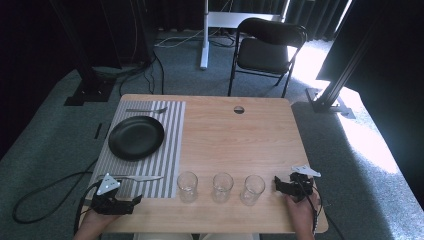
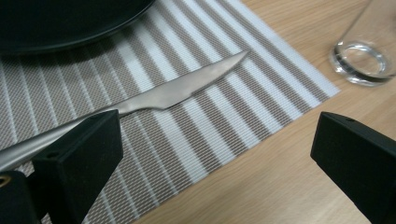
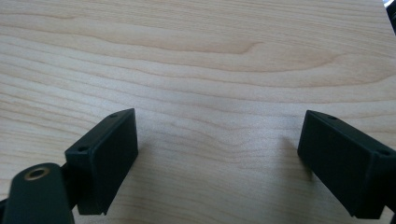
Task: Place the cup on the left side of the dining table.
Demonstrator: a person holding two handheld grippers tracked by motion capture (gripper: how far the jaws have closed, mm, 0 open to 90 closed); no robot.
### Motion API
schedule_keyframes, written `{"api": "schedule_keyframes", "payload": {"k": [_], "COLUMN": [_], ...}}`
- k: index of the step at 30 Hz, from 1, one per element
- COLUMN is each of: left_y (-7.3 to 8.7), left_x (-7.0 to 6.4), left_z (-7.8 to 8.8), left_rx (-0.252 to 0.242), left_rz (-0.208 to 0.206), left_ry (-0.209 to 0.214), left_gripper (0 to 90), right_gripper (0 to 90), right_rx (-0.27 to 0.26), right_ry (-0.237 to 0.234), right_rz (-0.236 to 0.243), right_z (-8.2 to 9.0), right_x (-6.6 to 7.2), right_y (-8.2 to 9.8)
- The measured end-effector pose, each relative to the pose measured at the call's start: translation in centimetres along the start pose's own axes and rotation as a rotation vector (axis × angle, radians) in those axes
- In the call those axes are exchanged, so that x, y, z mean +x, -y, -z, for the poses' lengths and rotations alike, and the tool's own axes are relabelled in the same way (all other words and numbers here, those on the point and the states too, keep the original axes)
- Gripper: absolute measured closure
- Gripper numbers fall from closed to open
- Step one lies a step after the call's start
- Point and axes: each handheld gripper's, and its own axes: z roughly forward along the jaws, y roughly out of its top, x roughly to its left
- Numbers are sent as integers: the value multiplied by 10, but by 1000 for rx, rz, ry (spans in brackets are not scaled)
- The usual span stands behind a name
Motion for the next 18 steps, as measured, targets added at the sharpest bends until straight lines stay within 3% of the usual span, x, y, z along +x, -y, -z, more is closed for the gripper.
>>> {"api": "schedule_keyframes", "payload": {"k": [4,18], "left_y": [-7,-33], "left_x": [-7,-25], "left_z": [2,13], "left_rx": [-14,-60], "left_rz": [-39,-117], "left_ry": [-11,72], "left_gripper": [27,27], "right_gripper": [116,116], "right_rx": [0,0], "right_ry": [0,1], "right_rz": [0,1], "right_z": [0,0], "right_x": [0,0], "right_y": [0,0]}}
